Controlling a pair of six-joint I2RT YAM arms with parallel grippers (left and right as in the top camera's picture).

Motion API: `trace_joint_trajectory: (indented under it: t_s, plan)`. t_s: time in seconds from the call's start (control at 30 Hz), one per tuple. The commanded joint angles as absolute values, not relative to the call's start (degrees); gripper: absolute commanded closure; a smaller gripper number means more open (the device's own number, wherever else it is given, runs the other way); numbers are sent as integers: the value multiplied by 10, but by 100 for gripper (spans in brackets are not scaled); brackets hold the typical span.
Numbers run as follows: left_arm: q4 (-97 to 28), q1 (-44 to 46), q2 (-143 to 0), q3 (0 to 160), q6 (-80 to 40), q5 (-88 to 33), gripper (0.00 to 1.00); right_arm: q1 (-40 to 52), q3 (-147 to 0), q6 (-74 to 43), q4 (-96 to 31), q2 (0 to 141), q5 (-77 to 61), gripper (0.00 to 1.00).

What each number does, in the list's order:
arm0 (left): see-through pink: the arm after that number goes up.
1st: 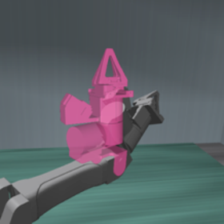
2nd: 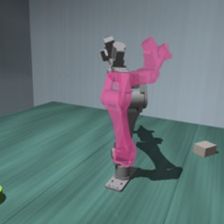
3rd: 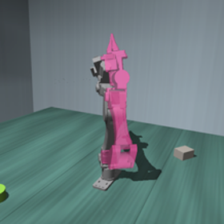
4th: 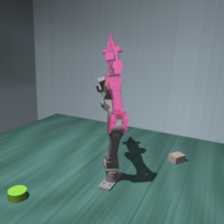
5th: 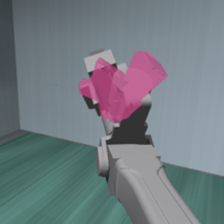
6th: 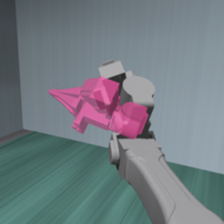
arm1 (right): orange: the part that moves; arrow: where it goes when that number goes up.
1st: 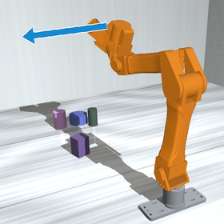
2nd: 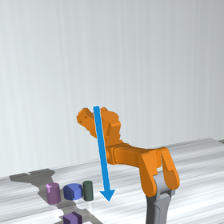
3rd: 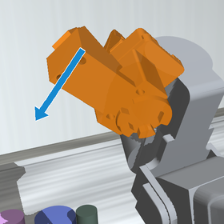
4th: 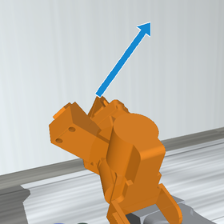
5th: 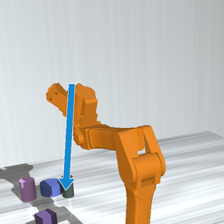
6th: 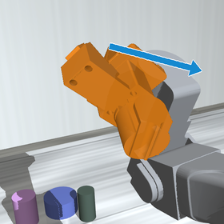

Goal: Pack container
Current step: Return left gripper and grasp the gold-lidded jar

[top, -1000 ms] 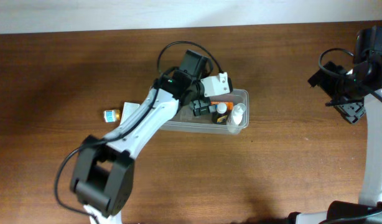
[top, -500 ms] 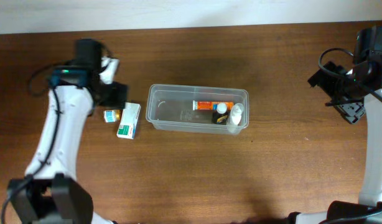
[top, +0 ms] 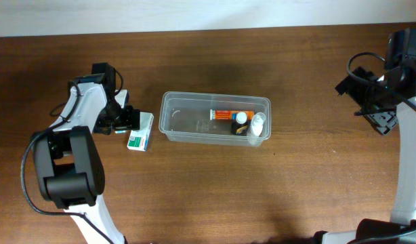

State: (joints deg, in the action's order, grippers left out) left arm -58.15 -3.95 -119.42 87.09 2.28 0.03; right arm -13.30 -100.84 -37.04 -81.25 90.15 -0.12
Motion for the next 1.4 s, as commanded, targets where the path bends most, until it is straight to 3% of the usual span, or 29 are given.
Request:
trace_joint_trajectory:
  t_s: [0.0,0.23,0.97,1.1,1.37]
  plan:
    - [-562,-43,-1213,867,8,-2,16,-135,-1017,-368,-813,894,0,1]
    - [-552,-43,-1213,869,4,2,20,-135,-1017,-368,-813,894,0,1]
    - [-536,-47,-1145,883,-4,-15,19,-135,-1017,-368,-813,894,0,1]
    - [-540,-54,-1116,883,-4,6,13,-135,-1017,-368,-813,894,0,1]
    - [-555,-66,-1171,880,76,1,13,-135,-1017,-368,-813,894,0,1]
